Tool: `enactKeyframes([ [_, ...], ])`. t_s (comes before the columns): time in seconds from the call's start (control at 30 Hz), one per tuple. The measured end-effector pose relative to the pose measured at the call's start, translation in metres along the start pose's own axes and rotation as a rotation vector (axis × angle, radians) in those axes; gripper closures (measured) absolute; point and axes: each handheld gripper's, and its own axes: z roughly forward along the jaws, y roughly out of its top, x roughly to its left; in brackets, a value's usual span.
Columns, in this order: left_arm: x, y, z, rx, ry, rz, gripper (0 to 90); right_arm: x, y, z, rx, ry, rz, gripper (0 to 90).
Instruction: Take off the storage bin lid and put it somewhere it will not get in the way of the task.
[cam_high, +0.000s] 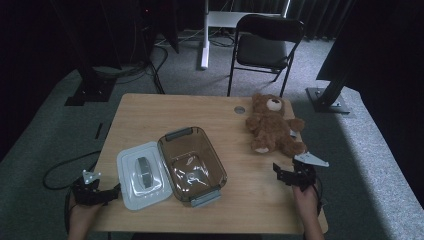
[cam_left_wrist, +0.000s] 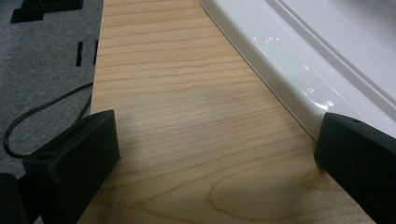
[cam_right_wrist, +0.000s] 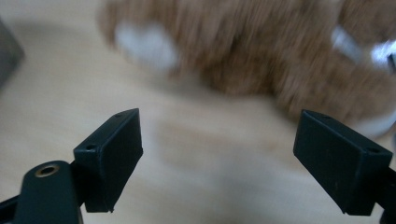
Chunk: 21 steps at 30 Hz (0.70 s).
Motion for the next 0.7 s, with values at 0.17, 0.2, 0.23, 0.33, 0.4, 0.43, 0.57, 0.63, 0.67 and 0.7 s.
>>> enactKeyframes([
  [0.17, 0.001, 0.000, 0.000, 0.003, -0.006, -0.011, 0.6, -0.007, 0.031, 0.006, -0.039, 0.005, 0.033, 13.2],
  [0.2, 0.001, 0.000, 0.000, 0.003, -0.006, -0.012, 0.6, -0.008, 0.037, 0.009, -0.035, 0.000, 0.036, 13.1],
  [0.23, 0.001, 0.000, 0.000, 0.003, -0.006, -0.011, 0.6, -0.010, 0.044, 0.012, -0.044, -0.001, 0.046, 13.0],
  [0.33, 0.001, 0.000, 0.000, 0.003, -0.006, -0.012, 0.6, -0.016, 0.059, 0.020, -0.057, -0.010, 0.082, 13.0],
  [0.4, 0.001, 0.000, 0.000, 0.004, -0.006, -0.012, 0.6, -0.019, 0.067, 0.025, -0.064, -0.013, 0.099, 13.0],
  [0.43, 0.001, 0.000, 0.000, 0.003, -0.006, -0.012, 0.6, -0.020, 0.071, 0.029, -0.057, -0.021, 0.101, 12.9],
  [0.57, 0.000, 0.000, 0.000, 0.003, -0.003, -0.015, 0.6, -0.025, 0.084, 0.040, -0.055, -0.021, 0.130, 12.8],
  [0.63, 0.000, 0.000, 0.000, 0.003, -0.003, -0.016, 0.6, -0.027, 0.088, 0.045, -0.054, -0.012, 0.149, 12.8],
  [0.67, 0.000, 0.000, 0.000, 0.003, -0.003, -0.015, 0.6, -0.028, 0.090, 0.047, -0.055, -0.006, 0.162, 12.8],
  [0.7, 0.000, 0.000, 0.000, 0.003, -0.003, -0.015, 0.6, -0.028, 0.090, 0.047, -0.055, -0.006, 0.162, 12.8],
])
